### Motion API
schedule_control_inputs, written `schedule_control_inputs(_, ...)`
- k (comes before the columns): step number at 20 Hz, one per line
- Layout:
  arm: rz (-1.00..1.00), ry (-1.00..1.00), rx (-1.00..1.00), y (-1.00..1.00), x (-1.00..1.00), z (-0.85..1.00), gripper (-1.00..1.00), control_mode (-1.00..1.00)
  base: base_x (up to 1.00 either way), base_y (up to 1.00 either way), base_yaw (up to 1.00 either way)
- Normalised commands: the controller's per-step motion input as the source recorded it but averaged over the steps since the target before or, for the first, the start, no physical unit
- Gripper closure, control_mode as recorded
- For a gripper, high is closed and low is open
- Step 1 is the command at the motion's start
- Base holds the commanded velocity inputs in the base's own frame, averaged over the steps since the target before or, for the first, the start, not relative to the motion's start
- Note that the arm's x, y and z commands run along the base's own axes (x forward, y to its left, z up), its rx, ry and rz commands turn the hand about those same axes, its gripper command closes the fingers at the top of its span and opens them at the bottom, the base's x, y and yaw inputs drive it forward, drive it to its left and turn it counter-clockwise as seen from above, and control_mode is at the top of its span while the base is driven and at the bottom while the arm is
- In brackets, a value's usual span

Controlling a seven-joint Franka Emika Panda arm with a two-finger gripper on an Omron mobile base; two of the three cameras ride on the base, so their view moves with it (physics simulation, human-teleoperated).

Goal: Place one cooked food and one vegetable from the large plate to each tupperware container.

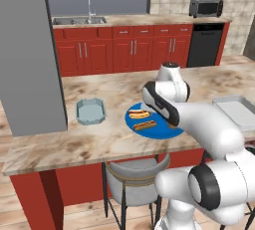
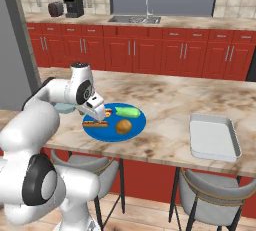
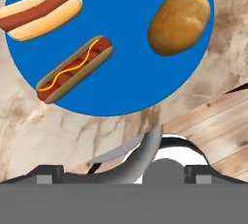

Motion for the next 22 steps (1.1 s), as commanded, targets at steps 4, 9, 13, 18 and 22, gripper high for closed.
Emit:
schedule_control_inputs(4,0.0,0.11,0.0,0.17,0.53,-0.75,-1.0,-1.0,0.0,0.0,0.0)
schedule_control_inputs(9,0.0,0.01,0.0,0.1,0.49,-0.23,-1.0,-1.0,0.0,0.0,0.0)
schedule_control_inputs(13,0.0,0.03,0.0,0.22,0.58,-0.19,-1.0,-1.0,0.0,0.0,0.0)
schedule_control_inputs(18,0.0,0.06,0.0,0.2,0.59,-0.29,-1.0,-1.0,0.0,0.0,0.0)
schedule_control_inputs(22,0.0,0.06,0.0,0.0,0.46,-0.35,-1.0,-1.0,0.0,0.0,0.0)
